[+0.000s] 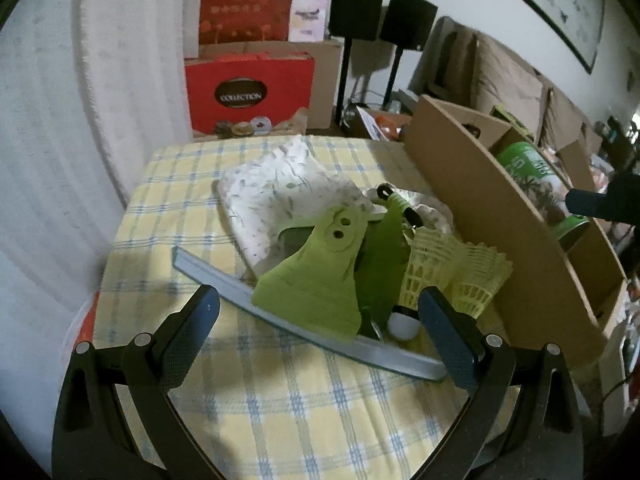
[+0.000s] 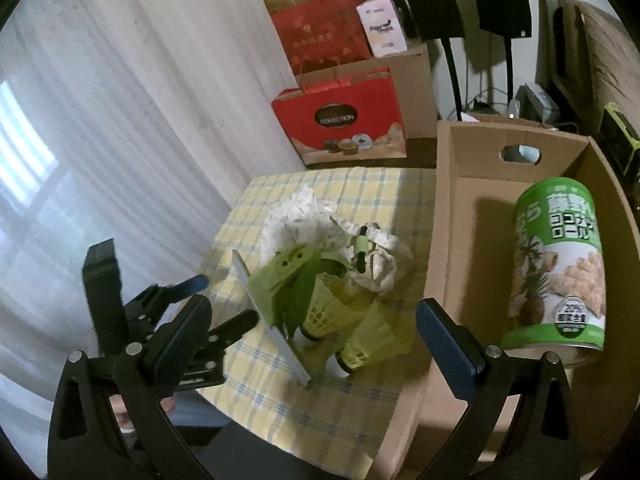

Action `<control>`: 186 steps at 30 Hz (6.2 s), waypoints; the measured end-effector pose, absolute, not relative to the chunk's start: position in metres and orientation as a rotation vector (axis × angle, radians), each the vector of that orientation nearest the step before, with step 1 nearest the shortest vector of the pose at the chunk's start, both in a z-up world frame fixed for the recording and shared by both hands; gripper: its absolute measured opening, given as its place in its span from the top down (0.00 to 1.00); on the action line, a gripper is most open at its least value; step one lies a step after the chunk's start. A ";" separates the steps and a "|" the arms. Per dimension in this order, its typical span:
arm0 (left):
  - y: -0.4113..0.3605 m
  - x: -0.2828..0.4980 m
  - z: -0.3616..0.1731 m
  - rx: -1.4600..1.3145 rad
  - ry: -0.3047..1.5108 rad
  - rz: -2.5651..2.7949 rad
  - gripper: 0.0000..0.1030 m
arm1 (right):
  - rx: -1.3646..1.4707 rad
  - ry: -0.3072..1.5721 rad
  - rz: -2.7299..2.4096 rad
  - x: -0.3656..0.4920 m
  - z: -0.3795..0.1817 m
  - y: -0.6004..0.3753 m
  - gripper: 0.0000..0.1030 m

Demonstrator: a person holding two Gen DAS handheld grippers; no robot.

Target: Organize objects

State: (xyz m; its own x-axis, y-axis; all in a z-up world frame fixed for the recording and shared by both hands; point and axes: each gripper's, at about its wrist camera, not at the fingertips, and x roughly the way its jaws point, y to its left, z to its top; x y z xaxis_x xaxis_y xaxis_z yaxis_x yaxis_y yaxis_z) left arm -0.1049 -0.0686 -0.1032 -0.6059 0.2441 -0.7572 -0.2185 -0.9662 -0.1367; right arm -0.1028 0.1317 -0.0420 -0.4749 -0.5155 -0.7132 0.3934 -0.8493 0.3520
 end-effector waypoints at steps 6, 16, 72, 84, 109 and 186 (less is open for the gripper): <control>-0.059 -0.122 -0.113 -1.245 0.033 2.580 0.05 | 1.197 -0.152 -2.288 -0.101 -0.047 0.124 0.01; -0.056 -0.141 -0.129 -1.292 0.114 2.535 0.41 | 1.196 -0.086 -2.302 -0.095 -0.047 0.119 0.01; -0.105 -0.102 -0.114 -1.086 -0.032 2.502 0.60 | 1.383 0.338 -2.059 -0.080 -0.158 0.042 0.53; -0.101 -0.102 -0.113 -1.109 -0.045 2.550 0.60 | 1.374 0.334 -2.093 -0.088 -0.159 0.047 0.77; -0.047 -0.098 -0.013 -0.975 0.120 2.458 0.61 | 1.197 0.084 -2.130 -0.059 -0.075 0.107 0.86; 0.072 -0.114 -0.024 -1.033 0.302 2.284 0.20 | 1.332 -0.120 -2.296 -0.035 -0.078 0.241 0.36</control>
State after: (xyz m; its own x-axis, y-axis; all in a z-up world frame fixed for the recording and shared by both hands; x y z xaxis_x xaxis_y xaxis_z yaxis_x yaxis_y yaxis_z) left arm -0.1137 0.0722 -0.0239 -0.5121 0.4341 -0.7412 -0.6117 -0.7901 -0.0401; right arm -0.0351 0.2415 -0.0783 -0.4115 -0.4449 -0.7954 0.3596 -0.8812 0.3069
